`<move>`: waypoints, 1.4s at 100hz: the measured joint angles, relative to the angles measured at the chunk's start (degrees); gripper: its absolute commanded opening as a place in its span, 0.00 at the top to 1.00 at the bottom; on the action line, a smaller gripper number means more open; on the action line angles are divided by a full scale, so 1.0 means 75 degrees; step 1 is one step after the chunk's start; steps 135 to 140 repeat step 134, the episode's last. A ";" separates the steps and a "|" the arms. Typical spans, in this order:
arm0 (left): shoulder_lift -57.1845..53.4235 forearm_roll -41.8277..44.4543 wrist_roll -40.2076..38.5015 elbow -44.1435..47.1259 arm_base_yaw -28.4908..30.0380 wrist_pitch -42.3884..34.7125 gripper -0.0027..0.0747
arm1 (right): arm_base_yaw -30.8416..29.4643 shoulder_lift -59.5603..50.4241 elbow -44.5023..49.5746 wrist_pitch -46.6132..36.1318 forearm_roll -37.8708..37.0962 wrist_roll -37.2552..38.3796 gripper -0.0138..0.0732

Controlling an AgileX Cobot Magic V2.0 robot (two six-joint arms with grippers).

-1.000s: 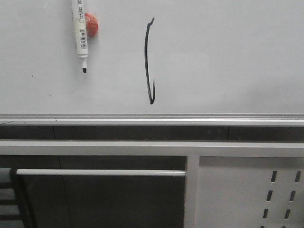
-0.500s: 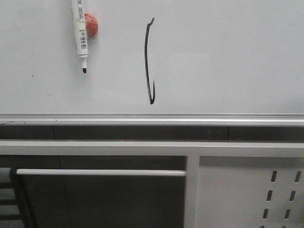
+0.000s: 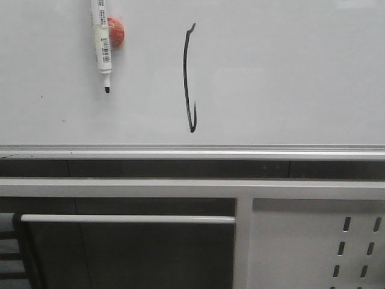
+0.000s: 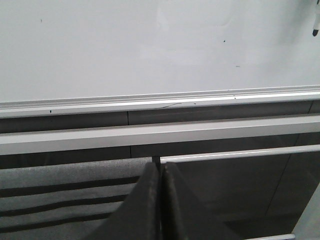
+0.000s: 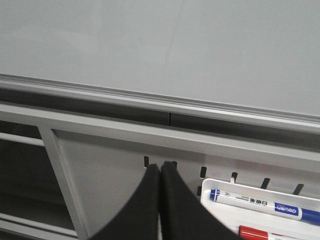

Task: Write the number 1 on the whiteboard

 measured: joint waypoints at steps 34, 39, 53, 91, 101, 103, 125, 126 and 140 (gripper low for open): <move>0.0000 0.0000 0.0000 0.0000 0.0000 0.0000 0.99 | -0.0112 0.0000 0.0000 0.0018 -0.0067 0.0272 0.92; 0.0000 0.0000 0.0000 0.0000 0.0000 0.0000 0.99 | -0.0130 0.0000 0.0000 0.0018 -0.0067 0.0336 0.92; 0.0000 -0.0011 0.0000 0.0000 0.0000 0.0000 0.99 | -0.0143 0.0000 0.0000 0.0018 -0.0067 0.0379 0.92; 0.0000 -0.0011 0.0000 0.0000 0.0000 0.0000 0.99 | -0.0143 0.0000 0.0000 0.0018 -0.0067 0.0382 0.92; 0.0000 -0.0011 0.0000 0.0000 0.0000 0.0000 0.99 | -0.0143 0.0000 0.0000 0.0018 -0.0067 0.0382 0.92; 0.0000 -0.0011 0.0000 0.0000 0.0000 0.0000 0.99 | -0.0143 0.0000 0.0000 0.0018 -0.0067 0.0382 0.92; 0.0000 -0.0011 0.0000 0.0000 0.0000 0.0000 0.99 | -0.0143 0.0000 0.0000 0.0018 -0.0067 0.0396 0.92; 0.0000 -0.0011 0.0000 0.0000 0.0000 0.0000 0.99 | -0.0143 0.0000 0.0000 0.0018 -0.0067 0.0396 0.92; 0.0000 -0.0011 0.0000 0.0000 0.0000 0.0000 0.99 | -0.0143 0.0000 0.0000 0.0018 -0.0067 0.0396 0.92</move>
